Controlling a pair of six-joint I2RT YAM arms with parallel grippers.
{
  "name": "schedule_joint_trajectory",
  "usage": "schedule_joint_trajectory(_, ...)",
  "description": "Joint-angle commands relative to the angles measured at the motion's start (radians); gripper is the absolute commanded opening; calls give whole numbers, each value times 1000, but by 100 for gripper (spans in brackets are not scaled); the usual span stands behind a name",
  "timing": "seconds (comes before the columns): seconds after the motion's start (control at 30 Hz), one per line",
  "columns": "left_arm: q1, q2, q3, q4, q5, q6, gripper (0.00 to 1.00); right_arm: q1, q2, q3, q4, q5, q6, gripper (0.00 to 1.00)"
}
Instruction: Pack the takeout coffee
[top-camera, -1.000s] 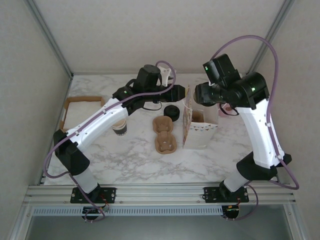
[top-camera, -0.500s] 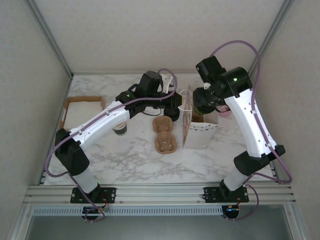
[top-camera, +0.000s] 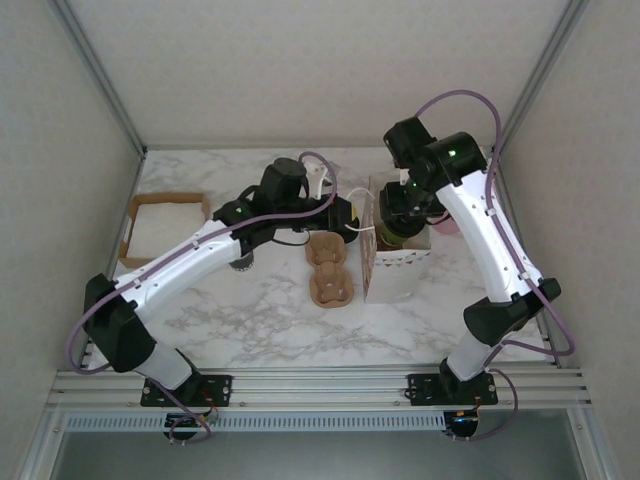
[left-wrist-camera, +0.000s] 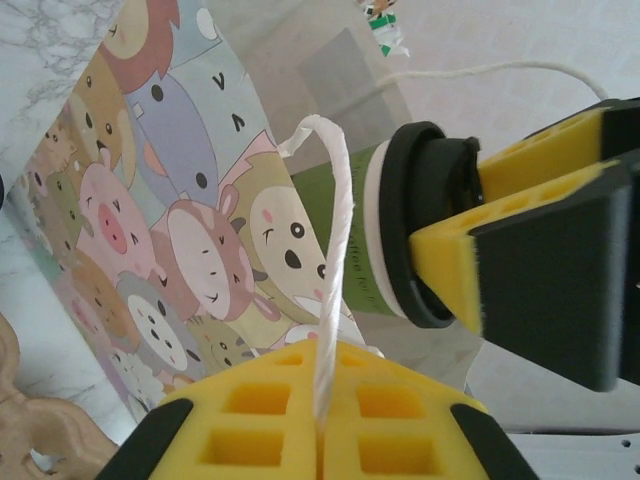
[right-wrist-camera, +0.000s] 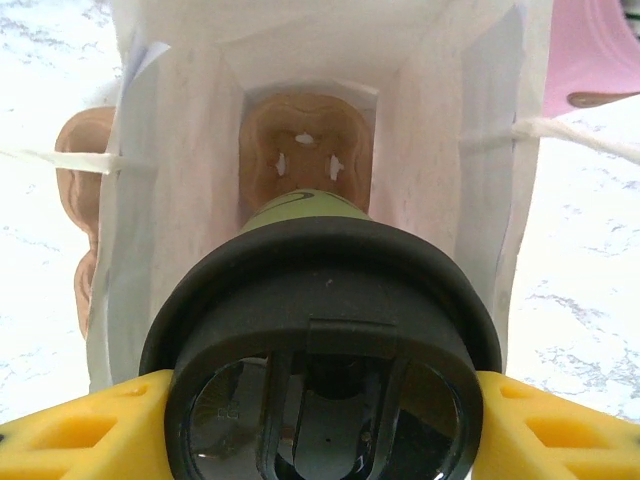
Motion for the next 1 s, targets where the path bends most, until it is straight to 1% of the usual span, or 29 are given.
schedule_joint_trajectory(0.0,-5,-44,-42,69,8,-57,4,-3,15,-21,-193,-45,9,64)
schedule_joint_trajectory(0.17,-9,-72,-83,88,-13,-78,6,-4,23,-57,-193,-83,5,64)
schedule_joint_trajectory(0.33,-8,-70,-88,90,-20,-71,9,-5,32,-99,-193,-83,2,64)
schedule_joint_trajectory(0.97,-6,-55,-76,66,-47,-45,10,-20,95,-168,-191,-44,-1,65)
